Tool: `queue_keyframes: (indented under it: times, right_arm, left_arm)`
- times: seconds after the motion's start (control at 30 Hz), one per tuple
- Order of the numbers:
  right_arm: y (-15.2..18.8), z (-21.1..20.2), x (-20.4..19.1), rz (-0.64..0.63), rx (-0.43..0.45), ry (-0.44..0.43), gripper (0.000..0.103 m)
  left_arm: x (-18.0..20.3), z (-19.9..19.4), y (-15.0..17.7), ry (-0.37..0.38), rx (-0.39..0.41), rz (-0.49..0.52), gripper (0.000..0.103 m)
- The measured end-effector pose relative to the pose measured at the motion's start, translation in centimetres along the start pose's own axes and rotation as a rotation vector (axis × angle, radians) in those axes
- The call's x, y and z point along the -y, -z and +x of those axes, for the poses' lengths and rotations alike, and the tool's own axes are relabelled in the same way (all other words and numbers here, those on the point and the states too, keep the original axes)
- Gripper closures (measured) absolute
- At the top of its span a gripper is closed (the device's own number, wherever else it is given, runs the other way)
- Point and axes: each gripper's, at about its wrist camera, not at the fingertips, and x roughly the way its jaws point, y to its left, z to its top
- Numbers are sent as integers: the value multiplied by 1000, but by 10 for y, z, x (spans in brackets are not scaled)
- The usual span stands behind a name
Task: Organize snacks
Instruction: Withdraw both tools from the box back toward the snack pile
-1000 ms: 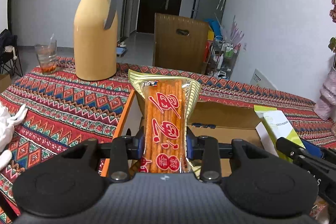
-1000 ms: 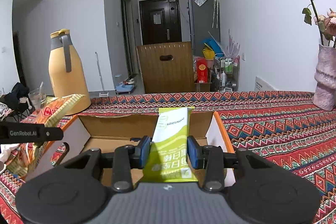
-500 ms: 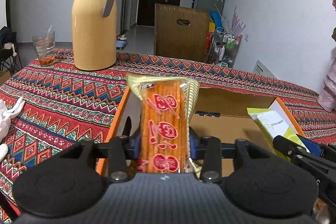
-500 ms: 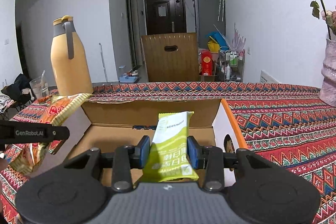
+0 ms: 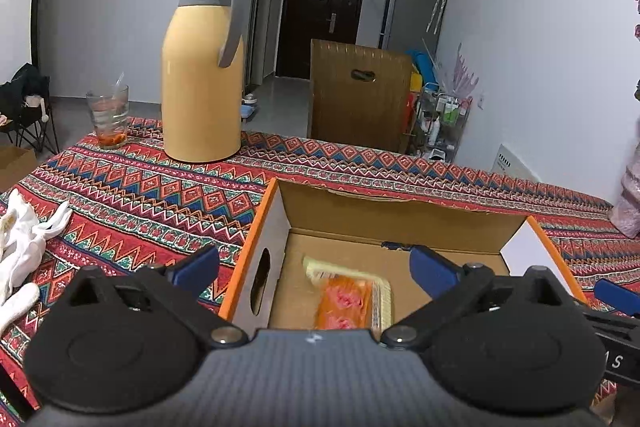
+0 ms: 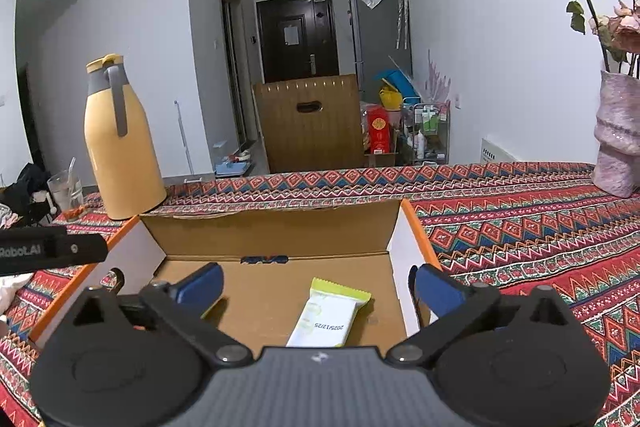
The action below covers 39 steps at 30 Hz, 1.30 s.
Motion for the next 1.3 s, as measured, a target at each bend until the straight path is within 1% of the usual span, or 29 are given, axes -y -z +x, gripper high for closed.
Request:
queue_keyframes:
  times: [0.2,0.5,0.7,0.97,1.3]
  right_arm:
    - [-4,-9,-1,0,29,-2,0]
    - [-20,-43,-3,-27,100,13,0]
    - [-22,-67,-4,-43,118,23,0]
    - [-8,-99,0,-43,111,25,0]
    - [21,-133,5,-28,76,21,0]
  left_arm:
    - [1,-7,-3,0,11,-2,0]
    - [0,-33,-12,2,49,-9,0]
    - [-4,-53,-9,-1,52,-4,0]
    - [-12,-81,5,-6,46,12,0]
    - [-21,-110,37,6,6,40,0]
